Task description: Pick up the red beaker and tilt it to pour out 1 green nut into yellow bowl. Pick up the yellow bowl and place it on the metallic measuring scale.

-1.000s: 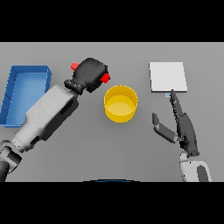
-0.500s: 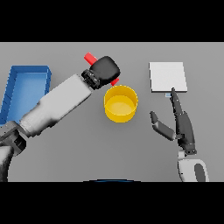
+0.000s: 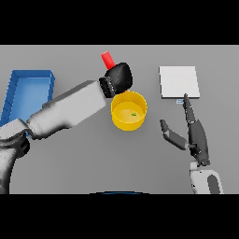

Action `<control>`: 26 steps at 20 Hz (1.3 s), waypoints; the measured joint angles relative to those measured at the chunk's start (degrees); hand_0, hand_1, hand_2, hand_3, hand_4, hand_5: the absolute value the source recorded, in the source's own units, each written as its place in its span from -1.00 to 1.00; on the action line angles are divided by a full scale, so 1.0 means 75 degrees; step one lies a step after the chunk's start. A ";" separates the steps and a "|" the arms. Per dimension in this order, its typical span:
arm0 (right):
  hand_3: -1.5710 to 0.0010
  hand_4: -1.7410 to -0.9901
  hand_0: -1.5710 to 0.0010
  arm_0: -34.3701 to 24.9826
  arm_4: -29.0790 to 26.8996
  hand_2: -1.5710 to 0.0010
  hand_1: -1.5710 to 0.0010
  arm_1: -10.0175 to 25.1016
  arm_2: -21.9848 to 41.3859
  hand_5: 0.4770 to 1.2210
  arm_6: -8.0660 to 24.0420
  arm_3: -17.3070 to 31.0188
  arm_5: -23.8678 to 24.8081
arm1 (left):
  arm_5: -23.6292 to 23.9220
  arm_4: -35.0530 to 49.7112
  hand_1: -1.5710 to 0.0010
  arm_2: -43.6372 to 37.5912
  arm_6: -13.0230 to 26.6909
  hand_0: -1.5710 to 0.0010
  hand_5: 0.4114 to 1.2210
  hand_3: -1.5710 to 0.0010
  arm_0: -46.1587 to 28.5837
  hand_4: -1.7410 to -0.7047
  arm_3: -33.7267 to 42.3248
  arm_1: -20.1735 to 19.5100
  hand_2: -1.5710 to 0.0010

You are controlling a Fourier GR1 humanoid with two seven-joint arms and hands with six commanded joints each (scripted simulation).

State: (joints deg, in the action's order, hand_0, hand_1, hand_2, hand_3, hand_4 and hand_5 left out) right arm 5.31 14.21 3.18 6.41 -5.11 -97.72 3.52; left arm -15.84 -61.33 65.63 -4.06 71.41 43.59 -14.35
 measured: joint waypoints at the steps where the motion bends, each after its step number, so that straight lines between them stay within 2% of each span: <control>1: 1.00 0.54 1.00 0.0019 0.0002 1.00 1.00 -0.0030 -0.0002 -0.60 -0.0057 0.0052 0.0024 | 0.0073 -0.0160 -1.00 0.0209 0.0019 -1.00 1.00 -1.00 0.0133 -0.99 -0.0110 0.0056 -1.00; 2: 1.00 0.53 1.00 0.0093 -0.0023 1.00 1.00 -0.0059 0.0039 -0.60 -0.0169 -0.0057 -0.0003 | 0.0074 -0.0250 -1.00 0.0373 0.0036 -1.00 1.00 -1.00 0.0213 -0.99 -0.0197 0.0128 -1.00; 7: 1.00 0.54 1.00 -0.0064 0.0227 1.00 1.00 0.0014 0.0050 -0.58 -0.0056 0.0087 0.0121 | 0.0183 -0.0593 -1.00 0.1117 -0.0095 -1.00 1.00 -1.00 0.0619 -0.98 -0.0469 0.0296 -1.00; 8: 1.00 0.55 1.00 -0.0024 0.0183 1.00 1.00 -0.0012 0.0043 -0.57 -0.0135 0.0120 0.0110 | 0.0157 -0.0635 -1.00 0.1227 -0.0081 -1.00 1.00 -1.00 0.0723 -0.97 -0.0463 0.0380 -1.00; 11: 1.00 0.57 1.00 -0.0008 0.0073 1.00 1.00 0.0026 -0.0055 -0.58 -0.0023 0.0000 0.0115 | 0.0138 -0.0746 -1.00 0.1601 -0.0134 -1.00 1.00 -1.00 0.0888 -0.96 -0.0521 0.0446 -1.00; 12: 1.00 0.56 1.00 0.0121 0.0134 1.00 1.00 0.0020 -0.0010 -0.58 -0.0183 0.0054 0.0113 | 0.0067 -0.0748 -1.00 0.1671 -0.0118 -1.00 1.00 -1.00 0.0988 -0.96 -0.0484 0.0485 -1.00; 15: 1.00 0.56 1.00 0.0083 0.0039 1.00 1.00 -0.0056 0.0024 -0.57 -0.0232 -0.0033 0.0069 | 0.0177 -0.0676 -1.00 0.1806 -0.0486 -1.00 1.00 -1.00 0.1472 -0.96 -0.0628 0.0387 -1.00; 16: 1.00 0.58 1.00 -0.0066 -0.0013 1.00 1.00 -0.0068 -0.0017 -0.56 -0.0141 0.0087 0.0060 | 0.0143 -0.0610 -1.00 0.1747 -0.0532 -1.00 1.00 -1.00 0.1767 -0.96 -0.0706 0.0318 -1.00; 18: 1.00 0.56 1.00 -0.0026 -0.0066 1.00 1.00 0.0026 -0.0037 -0.52 -0.0302 0.0091 -0.0038 | 0.0316 -0.0628 -1.00 0.1765 -0.0524 -1.00 1.00 -1.00 0.2280 -0.97 -0.1039 0.0174 -1.00; 20: 1.00 0.55 1.00 -0.0121 0.0052 1.00 1.00 0.0037 -0.0009 -0.51 -0.0280 0.0120 0.0025 | 0.0530 -0.0282 -1.00 0.1411 -0.0626 -1.00 1.00 -0.50 0.2775 -0.98 -0.1392 -0.0101 -1.00; 22: 1.00 0.54 1.00 -0.0024 0.0045 1.00 1.00 0.0046 0.0018 -0.50 -0.0450 0.0062 -0.0002 | 0.0840 0.0014 -1.00 0.1042 -0.0316 -1.00 1.00 -0.68 0.3171 -0.97 -0.2108 -0.0250 -1.00; 23: 1.00 0.55 1.00 -0.0076 0.0066 1.00 1.00 -0.0026 0.0066 -0.50 -0.0374 0.0043 0.0020 | 0.0788 0.0314 -1.00 0.0764 -0.0328 -1.00 1.00 -0.74 0.3382 -0.97 -0.2415 -0.0322 -1.00; 26: 1.00 0.58 1.00 -0.0003 0.0047 1.00 1.00 -0.0016 0.0088 -0.56 -0.0402 0.0088 -0.0032 | 0.1006 0.1684 -1.00 -0.0542 -0.0031 -1.00 1.00 -0.87 0.3688 -0.99 -0.3425 -0.0624 -1.00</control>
State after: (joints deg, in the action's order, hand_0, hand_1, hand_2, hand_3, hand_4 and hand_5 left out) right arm 5.29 14.56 3.06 7.06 -8.13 -97.06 3.28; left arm -8.30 -48.70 61.57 -4.30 99.08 17.90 -19.03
